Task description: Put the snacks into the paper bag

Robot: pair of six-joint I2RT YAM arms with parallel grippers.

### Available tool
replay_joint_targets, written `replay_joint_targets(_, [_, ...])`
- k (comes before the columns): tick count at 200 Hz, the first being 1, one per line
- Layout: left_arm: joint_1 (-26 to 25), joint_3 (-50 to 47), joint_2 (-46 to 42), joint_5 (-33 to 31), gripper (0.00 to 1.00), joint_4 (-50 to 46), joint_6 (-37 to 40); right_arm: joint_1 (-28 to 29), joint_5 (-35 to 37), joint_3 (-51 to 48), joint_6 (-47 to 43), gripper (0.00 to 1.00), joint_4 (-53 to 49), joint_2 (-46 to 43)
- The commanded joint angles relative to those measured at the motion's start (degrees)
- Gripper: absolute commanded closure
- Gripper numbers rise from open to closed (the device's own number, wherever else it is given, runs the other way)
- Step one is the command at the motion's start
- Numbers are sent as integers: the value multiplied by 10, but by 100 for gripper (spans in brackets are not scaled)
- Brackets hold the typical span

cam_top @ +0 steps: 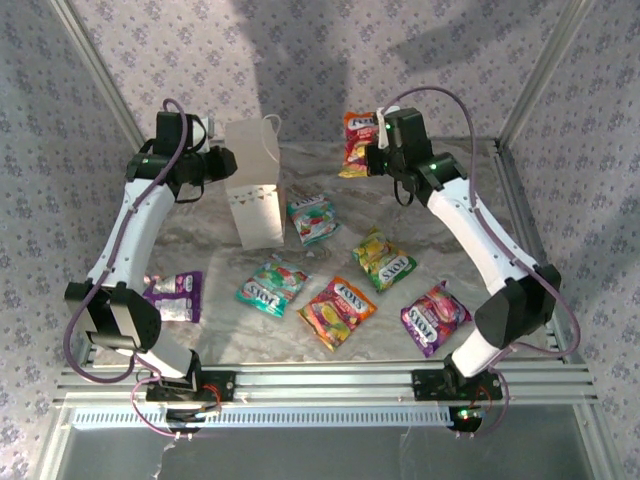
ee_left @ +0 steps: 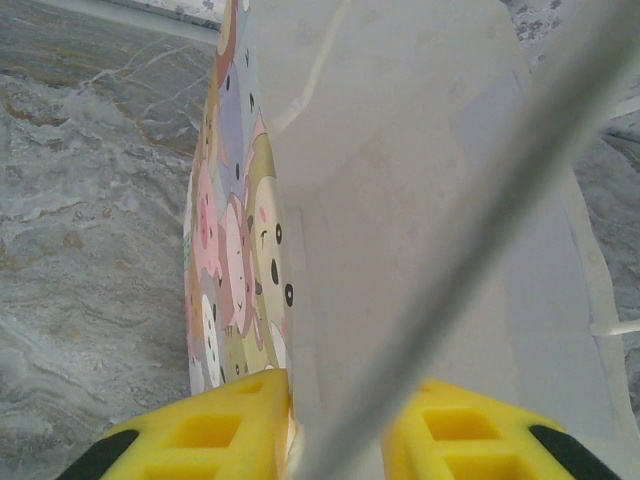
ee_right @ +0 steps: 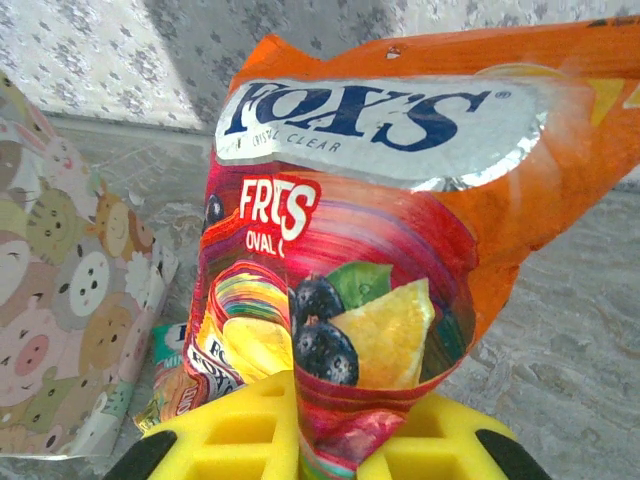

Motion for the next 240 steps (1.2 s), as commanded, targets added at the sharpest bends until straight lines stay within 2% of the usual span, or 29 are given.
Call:
replay_joint_targets(1, [4,-3,-12,-9,70,-5,-13,15,18,34,-23,85,30,-32])
replay_joint_targets(65, [9,-14,-10,9,78,8,-27,58,17,60,-49,85,58,-43])
replay_joint_targets(101, [10,-18,-9,20,89,16,-31,79,20,65,-60,85,83,-50])
replay_joint_targets(240, [10,-45,-15,51,95,57,-38,150,-59,86,-52,86,202,-27])
